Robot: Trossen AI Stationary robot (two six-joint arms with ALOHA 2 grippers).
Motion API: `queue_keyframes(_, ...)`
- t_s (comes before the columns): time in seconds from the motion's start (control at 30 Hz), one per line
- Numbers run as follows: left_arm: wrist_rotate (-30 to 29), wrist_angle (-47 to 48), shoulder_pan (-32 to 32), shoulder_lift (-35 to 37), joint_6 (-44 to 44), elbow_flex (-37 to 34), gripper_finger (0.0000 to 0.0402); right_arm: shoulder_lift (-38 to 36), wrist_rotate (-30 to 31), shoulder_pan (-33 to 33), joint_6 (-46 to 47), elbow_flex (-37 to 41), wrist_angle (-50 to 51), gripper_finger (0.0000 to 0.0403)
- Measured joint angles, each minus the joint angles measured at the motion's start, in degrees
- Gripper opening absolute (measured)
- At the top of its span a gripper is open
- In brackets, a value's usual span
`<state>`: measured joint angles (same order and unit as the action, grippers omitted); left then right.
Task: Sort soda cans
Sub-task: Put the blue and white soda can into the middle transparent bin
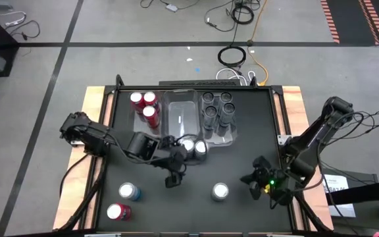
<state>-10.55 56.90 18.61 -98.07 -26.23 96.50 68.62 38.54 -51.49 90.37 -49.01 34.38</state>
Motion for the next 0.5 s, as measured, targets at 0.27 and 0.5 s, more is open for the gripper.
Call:
queue_keyframes(0.27, -3.0, -5.6, 2.7, 4.8, -3.7, -14.4, 0.0400, -3.1, 0.8, 6.6, -20.8, 0.0, -8.7, 0.0053)
queue_keyframes(0.5, -1.4, -19.2, 3.6, 15.9, -12.0, -31.0, 0.0400, -3.1, 0.3, 12.8, -45.5, 0.0, -24.7, 0.0162)
